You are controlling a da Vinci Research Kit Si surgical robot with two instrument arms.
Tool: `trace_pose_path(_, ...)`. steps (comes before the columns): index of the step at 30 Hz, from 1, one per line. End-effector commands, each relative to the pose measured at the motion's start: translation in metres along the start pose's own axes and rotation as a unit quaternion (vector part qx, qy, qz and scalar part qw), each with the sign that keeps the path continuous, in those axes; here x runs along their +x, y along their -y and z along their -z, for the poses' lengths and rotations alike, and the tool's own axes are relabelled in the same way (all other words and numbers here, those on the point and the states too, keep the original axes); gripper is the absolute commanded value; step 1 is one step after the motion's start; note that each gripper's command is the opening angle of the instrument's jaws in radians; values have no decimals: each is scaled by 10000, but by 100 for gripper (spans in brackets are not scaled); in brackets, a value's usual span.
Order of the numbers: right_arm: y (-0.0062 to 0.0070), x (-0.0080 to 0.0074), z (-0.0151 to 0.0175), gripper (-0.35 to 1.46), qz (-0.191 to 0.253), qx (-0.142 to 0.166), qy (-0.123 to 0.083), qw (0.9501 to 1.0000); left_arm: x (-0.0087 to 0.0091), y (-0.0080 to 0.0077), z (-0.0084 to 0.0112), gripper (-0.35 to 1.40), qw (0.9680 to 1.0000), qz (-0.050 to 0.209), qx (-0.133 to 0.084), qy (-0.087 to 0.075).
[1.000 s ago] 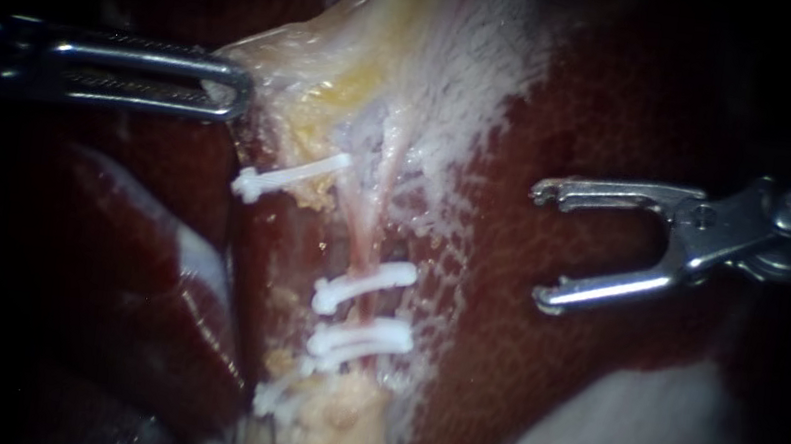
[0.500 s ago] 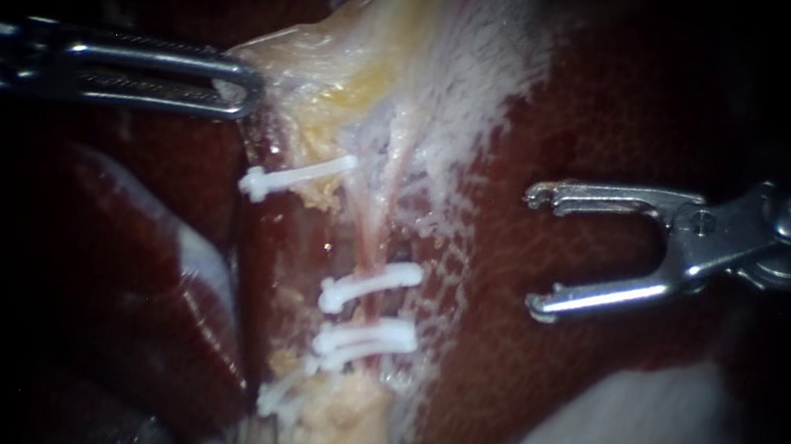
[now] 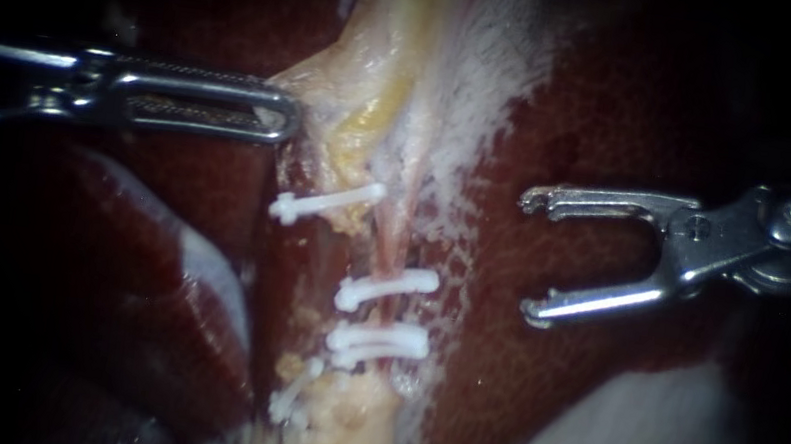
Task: Going back third clip right tube
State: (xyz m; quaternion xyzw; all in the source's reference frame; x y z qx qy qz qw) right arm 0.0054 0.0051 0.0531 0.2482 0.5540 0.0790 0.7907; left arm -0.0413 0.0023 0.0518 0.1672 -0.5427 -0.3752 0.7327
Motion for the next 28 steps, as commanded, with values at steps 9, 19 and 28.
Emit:
trace_pose_path(9, 0, 1, -1, 60, -3, -7, 0, 10000, 3, 0, -11, -35, 10000, 6, 23, -28)
trace_pose_path(19, 0, 1, -2, 60, -2, 37, -3, 10000, 4, -1, -12, -35, 10000, 3, 34, -45)
trace_pose_path(28, 0, 1, -2, 60, -2, 38, -3, 10000, 4, 0, -12, -35, 10000, 3, 33, -45)
